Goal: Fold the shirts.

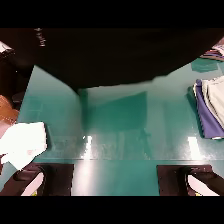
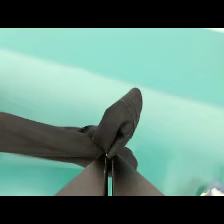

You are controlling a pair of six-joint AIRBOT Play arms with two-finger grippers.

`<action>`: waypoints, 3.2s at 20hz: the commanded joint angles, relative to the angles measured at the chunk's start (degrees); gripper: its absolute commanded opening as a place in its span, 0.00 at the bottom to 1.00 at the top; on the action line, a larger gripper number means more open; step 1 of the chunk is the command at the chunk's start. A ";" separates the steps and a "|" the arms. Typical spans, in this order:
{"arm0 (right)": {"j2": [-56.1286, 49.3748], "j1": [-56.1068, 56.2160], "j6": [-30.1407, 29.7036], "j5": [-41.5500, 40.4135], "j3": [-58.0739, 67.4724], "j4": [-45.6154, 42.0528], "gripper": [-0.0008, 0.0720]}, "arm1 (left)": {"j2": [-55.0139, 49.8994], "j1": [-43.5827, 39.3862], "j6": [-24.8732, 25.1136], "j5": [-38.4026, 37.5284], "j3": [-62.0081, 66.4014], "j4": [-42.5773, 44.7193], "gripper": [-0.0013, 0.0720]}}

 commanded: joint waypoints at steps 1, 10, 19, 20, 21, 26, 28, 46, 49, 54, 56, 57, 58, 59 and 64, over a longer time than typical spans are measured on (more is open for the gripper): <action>8.44 -0.04 1.62 -3.28 -2.14 -3.39 0.03 | 5.33 0.00 -1.46 -0.22 4.33 0.72 0.05; 1.84 -0.04 4.72 6.34 5.07 -5.03 0.03 | -0.17 0.00 -1.75 -10.25 5.53 0.37 0.05; -23.63 -2.16 2.93 5.88 -14.95 -4.50 0.03 | -27.47 0.00 -1.05 -9.46 -21.68 -5.31 0.05; -26.27 -3.23 2.93 2.67 -16.85 -3.98 0.03 | -31.63 0.00 -1.01 -6.95 -22.21 -4.92 0.05; -28.52 -4.28 2.95 -0.26 -17.77 -2.60 0.03 | -35.54 0.00 -0.98 -4.24 -22.10 -4.61 0.05; -37.38 -9.94 2.93 -7.34 -13.51 12.13 0.03 | -46.07 0.00 -0.70 4.07 -22.03 -4.76 0.08; -39.12 -11.19 2.64 -7.21 -10.71 15.80 0.17 | -46.31 0.02 -0.72 3.52 -21.97 -4.76 0.76; -6.69 -16.70 -2.64 -8.04 -42.95 16.57 0.54 | -16.39 9.81 1.18 -17.03 -67.12 -13.00 0.76; -3.74 -16.70 -2.62 -8.02 -45.29 16.55 0.54 | -16.39 9.81 1.92 -13.86 -70.03 -15.26 0.76; 0.09 -16.76 -2.62 -7.63 -49.37 16.02 0.54 | -16.39 9.81 4.42 -9.64 -70.82 -18.99 0.39; 2.10 -18.60 -2.60 -6.34 -52.94 16.04 0.54 | -16.39 9.81 4.35 -8.37 -70.82 -18.99 0.37; 3.30 -20.48 -2.60 -5.25 -55.47 16.00 0.54 | -16.39 9.81 4.46 -8.35 -70.82 -18.99 0.19; 4.39 -22.84 -2.62 -3.93 -57.99 15.87 0.54 | -16.39 9.81 4.46 -8.15 -70.77 -18.99 0.05; 5.60 -25.77 -2.62 -2.43 -61.00 15.41 0.54 | -16.37 9.81 4.48 -8.20 -70.62 -19.06 0.05; 9.97 -39.78 -2.64 4.24 -75.91 8.52 0.54 | -16.37 9.81 4.50 -10.60 -65.35 -19.32 0.05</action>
